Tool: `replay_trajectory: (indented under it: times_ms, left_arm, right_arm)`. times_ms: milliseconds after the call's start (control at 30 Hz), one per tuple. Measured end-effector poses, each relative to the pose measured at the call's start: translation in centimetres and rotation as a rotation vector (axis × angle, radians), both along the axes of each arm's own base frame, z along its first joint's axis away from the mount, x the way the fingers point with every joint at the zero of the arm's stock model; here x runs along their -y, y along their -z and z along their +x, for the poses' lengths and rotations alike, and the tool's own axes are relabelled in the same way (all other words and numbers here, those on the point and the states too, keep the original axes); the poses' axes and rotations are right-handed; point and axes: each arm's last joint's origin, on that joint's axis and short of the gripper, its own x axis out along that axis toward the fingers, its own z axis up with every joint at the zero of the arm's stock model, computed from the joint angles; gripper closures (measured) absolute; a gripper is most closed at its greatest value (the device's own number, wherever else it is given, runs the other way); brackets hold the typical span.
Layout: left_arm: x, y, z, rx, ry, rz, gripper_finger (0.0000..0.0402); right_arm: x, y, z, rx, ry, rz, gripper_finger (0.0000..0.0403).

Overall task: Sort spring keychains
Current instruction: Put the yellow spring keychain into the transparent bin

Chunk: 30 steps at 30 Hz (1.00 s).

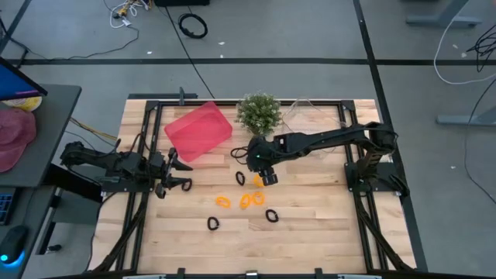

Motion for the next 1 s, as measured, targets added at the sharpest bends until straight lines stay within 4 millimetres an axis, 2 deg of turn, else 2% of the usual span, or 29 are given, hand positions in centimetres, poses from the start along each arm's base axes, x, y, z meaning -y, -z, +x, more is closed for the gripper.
replay_trajectory:
  times_ms: [267,533,700,1000]
  left_arm:
    - [0.0,0.0,0.0,0.0,0.0,0.0,0.0193]
    - [0.0,0.0,0.0,0.0,0.0,0.0,0.0193]
    - [0.0,0.0,0.0,0.0,0.0,0.0,0.0193]
    - [0.0,0.0,0.0,0.0,0.0,0.0,0.0193]
  right_arm:
    - [0.0,-0.6,0.9,0.12,0.056,0.051,0.0188]
    - [-0.1,-1.9,2.3,0.323,0.281,0.235,0.0188]
    - [-0.1,-1.7,2.1,0.296,0.278,0.226,0.0188]
    - [-0.1,-0.3,0.3,0.061,0.237,0.155,0.0188]
